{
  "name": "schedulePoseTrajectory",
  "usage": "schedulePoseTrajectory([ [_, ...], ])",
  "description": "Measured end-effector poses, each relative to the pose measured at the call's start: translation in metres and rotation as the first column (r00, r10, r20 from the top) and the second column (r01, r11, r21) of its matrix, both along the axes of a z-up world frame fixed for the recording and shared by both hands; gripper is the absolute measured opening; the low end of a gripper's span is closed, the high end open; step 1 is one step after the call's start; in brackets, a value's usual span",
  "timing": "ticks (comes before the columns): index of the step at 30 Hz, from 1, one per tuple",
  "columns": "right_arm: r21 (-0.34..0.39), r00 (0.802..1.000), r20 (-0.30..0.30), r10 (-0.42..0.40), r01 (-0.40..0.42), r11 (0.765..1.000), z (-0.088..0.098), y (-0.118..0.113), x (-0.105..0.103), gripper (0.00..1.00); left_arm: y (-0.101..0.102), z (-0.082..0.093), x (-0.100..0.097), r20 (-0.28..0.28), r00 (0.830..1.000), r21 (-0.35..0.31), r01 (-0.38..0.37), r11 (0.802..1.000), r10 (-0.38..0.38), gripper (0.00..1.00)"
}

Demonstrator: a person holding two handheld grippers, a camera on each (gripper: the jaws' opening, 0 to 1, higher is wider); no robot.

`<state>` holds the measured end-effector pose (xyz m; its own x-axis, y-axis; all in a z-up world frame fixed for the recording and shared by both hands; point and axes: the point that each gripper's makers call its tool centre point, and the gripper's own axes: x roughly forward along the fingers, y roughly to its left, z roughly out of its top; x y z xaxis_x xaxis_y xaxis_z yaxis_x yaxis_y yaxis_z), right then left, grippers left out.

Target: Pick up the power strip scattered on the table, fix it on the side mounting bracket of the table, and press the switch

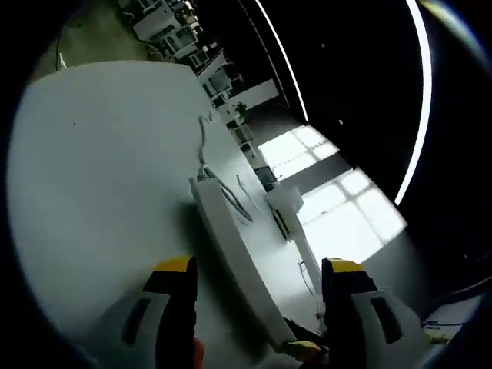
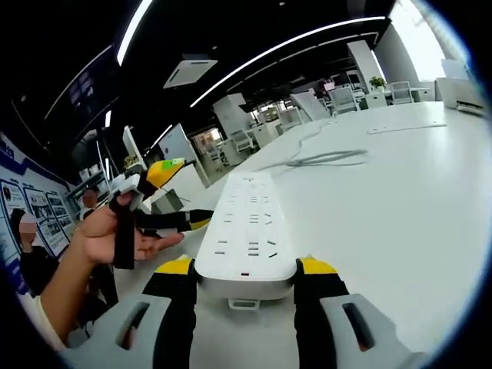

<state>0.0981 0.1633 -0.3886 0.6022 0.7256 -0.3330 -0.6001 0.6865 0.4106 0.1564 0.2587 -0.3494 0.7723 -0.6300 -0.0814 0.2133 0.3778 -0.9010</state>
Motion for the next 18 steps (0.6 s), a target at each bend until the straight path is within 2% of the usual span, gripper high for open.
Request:
schedulePoseTrajectory([
  [5, -0.005, 1.0, 0.006, -0.001, 0.001, 1.0, 0.0, 0.0, 0.0, 0.46, -0.001, -0.002, 0.007, -0.02, 1.0, -0.001, 0.003, 1.0, -0.003, 0.7],
  [8, -0.011, 1.0, 0.009, -0.001, 0.001, 1.0, 0.0, 0.001, 0.0, 0.46, 0.003, -0.003, 0.018, -0.043, 0.999, -0.044, -0.001, 0.999, -0.001, 0.7],
  [13, -0.011, 1.0, 0.008, 0.002, -0.002, 1.0, 0.0, 0.0, -0.001, 0.46, 0.01, -0.009, 0.035, -0.065, 0.998, -0.065, -0.012, 0.998, 0.007, 0.7],
  [18, -0.01, 1.0, 0.009, 0.002, -0.002, 1.0, 0.0, 0.0, -0.001, 0.46, 0.015, -0.007, 0.049, -0.081, 0.997, -0.113, -0.026, 0.993, 0.016, 0.7],
])
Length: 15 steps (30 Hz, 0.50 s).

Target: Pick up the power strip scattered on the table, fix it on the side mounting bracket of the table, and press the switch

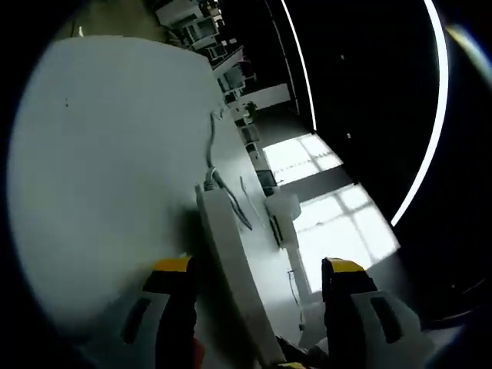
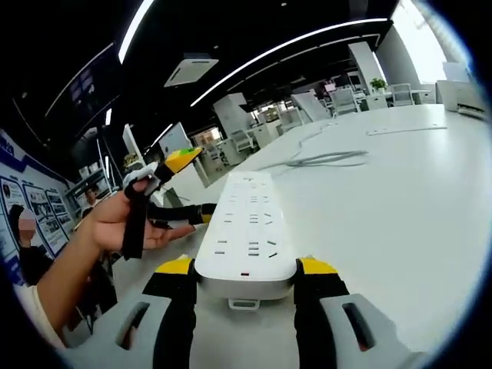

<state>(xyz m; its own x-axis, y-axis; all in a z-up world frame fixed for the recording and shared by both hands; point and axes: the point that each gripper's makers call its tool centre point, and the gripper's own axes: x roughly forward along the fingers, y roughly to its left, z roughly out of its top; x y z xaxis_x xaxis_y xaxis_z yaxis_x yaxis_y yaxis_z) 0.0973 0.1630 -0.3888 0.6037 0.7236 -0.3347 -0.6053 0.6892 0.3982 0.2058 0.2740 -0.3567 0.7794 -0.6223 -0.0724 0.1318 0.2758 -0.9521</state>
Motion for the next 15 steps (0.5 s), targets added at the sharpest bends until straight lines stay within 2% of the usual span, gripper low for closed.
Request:
schedulePoseTrajectory([
  [10, -0.006, 1.0, 0.008, 0.005, -0.005, 1.0, 0.0, 0.0, 0.0, 0.46, 0.0, -0.006, 0.016, -0.04, 0.999, 0.013, -0.01, 1.0, 0.01, 0.69],
  [15, -0.001, 1.0, 0.007, 0.005, -0.005, 1.0, 0.0, 0.0, 0.0, 0.46, -0.007, -0.006, 0.022, -0.044, 0.999, 0.01, -0.001, 1.0, 0.001, 0.69],
])
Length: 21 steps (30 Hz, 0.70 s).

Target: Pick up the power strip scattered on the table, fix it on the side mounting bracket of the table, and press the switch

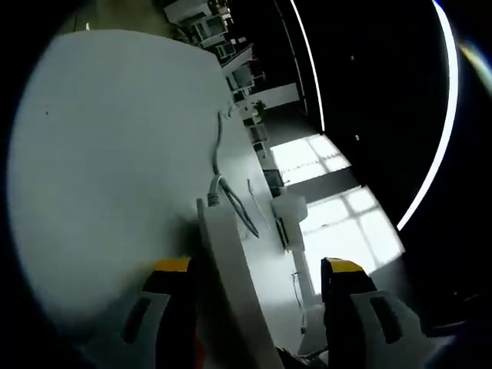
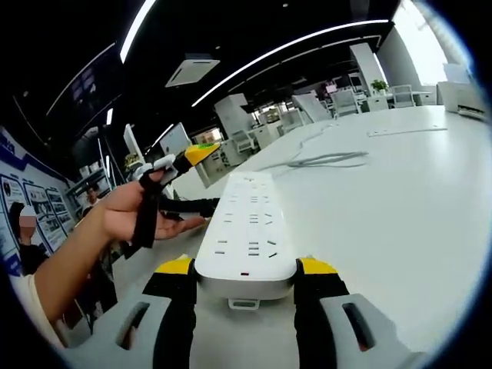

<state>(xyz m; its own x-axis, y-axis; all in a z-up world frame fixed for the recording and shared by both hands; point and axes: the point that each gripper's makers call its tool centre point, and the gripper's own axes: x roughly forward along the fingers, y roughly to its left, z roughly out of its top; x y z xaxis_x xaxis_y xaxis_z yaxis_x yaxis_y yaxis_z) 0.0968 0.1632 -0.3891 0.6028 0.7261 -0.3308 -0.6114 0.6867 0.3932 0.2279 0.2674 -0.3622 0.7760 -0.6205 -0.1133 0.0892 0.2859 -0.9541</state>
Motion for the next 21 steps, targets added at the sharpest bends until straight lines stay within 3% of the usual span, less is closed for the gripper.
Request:
schedulePoseTrajectory([
  [8, 0.001, 1.0, -0.002, 0.003, -0.003, 1.0, 0.0, 0.0, 0.0, 0.46, -0.01, 0.0, 0.0, -0.018, 1.0, -0.039, -0.011, 0.999, 0.01, 0.68],
  [21, -0.004, 1.0, 0.002, 0.008, -0.008, 1.0, 0.0, 0.0, 0.0, 0.45, -0.019, -0.003, 0.005, -0.043, 0.999, -0.037, -0.011, 0.999, 0.009, 0.66],
])
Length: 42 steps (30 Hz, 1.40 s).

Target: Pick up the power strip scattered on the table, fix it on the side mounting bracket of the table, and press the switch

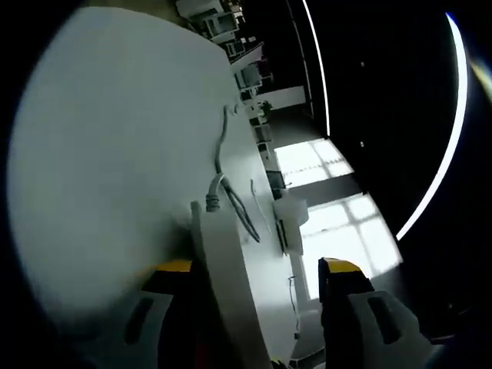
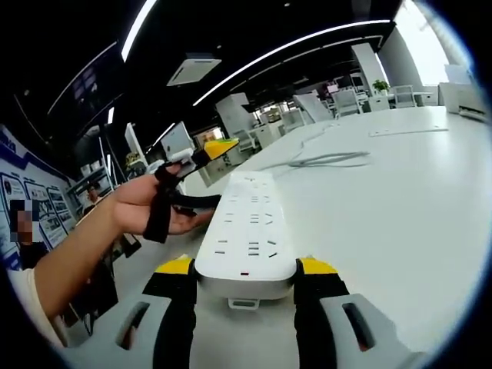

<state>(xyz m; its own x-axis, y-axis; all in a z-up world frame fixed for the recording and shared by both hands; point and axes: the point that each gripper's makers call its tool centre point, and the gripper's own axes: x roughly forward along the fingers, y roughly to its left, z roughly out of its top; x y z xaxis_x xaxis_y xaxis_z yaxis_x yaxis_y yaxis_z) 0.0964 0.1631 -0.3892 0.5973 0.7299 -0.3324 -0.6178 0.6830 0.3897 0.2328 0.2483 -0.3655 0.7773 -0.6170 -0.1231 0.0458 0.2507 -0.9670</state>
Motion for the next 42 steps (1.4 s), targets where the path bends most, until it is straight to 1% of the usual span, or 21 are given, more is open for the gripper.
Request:
schedulePoseTrajectory([
  [3, 0.001, 1.0, -0.001, 0.001, -0.001, 1.0, 0.0, -0.001, 0.001, 0.45, -0.005, 0.002, -0.001, -0.002, 1.0, 0.003, 0.005, 1.0, -0.005, 0.66],
  [8, -0.003, 1.0, 0.001, 0.003, -0.003, 1.0, 0.0, -0.001, 0.0, 0.45, -0.006, 0.001, -0.003, -0.01, 1.0, -0.006, 0.008, 1.0, -0.008, 0.64],
  [18, -0.004, 1.0, 0.003, 0.01, -0.01, 1.0, 0.0, -0.001, -0.002, 0.45, -0.006, -0.004, -0.007, -0.045, 0.999, -0.03, 0.027, 0.999, -0.028, 0.55],
  [22, -0.006, 1.0, 0.004, 0.011, -0.011, 1.0, 0.0, -0.001, -0.003, 0.45, -0.006, -0.006, -0.007, -0.051, 0.998, -0.018, 0.034, 0.999, -0.035, 0.52],
  [24, -0.009, 1.0, 0.006, 0.012, -0.012, 1.0, 0.0, -0.001, -0.003, 0.45, -0.007, -0.007, -0.008, -0.056, 0.997, -0.017, 0.046, 0.999, -0.047, 0.51],
  [30, -0.006, 1.0, 0.007, 0.012, -0.012, 1.0, 0.0, -0.001, -0.003, 0.45, -0.007, -0.008, -0.007, -0.061, 0.997, -0.016, 0.047, 0.999, -0.048, 0.5],
  [37, -0.008, 1.0, 0.01, 0.016, -0.016, 1.0, 0.0, -0.001, -0.003, 0.45, -0.005, -0.012, -0.008, -0.078, 0.995, -0.018, 0.058, 0.998, -0.06, 0.44],
  [42, -0.009, 1.0, 0.01, 0.015, -0.015, 1.0, 0.0, -0.001, -0.003, 0.45, -0.005, -0.014, -0.009, -0.088, 0.994, -0.023, 0.058, 0.998, -0.06, 0.43],
])
